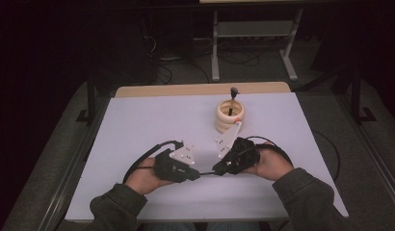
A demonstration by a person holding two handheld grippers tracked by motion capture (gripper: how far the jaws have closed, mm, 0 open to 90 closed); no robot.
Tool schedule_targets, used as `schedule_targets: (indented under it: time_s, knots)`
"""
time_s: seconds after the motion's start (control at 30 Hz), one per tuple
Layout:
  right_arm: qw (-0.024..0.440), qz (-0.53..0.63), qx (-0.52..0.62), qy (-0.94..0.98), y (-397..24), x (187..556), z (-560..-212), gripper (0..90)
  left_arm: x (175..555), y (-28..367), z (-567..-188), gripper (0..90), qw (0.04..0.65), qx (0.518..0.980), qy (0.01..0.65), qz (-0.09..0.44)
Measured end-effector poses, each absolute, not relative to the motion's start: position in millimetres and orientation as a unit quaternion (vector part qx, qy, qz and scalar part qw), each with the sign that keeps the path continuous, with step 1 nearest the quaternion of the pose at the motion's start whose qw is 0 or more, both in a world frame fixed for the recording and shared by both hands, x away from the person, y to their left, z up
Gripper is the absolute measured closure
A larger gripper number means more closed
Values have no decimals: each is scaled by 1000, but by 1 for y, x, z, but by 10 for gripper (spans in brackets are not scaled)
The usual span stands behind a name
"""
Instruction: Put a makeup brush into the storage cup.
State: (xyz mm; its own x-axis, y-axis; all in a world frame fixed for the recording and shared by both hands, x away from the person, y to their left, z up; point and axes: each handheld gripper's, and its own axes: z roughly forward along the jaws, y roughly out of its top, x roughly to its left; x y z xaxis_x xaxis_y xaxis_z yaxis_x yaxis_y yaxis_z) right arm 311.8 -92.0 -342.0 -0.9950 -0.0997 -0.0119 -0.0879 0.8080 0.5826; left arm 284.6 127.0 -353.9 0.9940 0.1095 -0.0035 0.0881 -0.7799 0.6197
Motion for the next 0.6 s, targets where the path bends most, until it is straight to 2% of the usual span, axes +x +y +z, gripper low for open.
schedule_targets:
  time_s: [0.2,0.33,0.5,0.53,0.6]
  knots:
    - [11,-306,41,-951,-97,311,-341,774,285,132,-353,852,337,940,49,15]
    - [12,-307,46,-950,-98,311,-341,830,285,134,-353,852,344,938,53,8]
    - [10,-298,54,-953,-96,310,-340,846,285,134,-355,846,343,938,53,7]
    - [8,-296,54,-954,-95,310,-340,847,285,134,-355,836,344,937,56,7]
    - [5,-291,57,-955,-94,310,-339,847,285,133,-355,757,343,937,59,10]
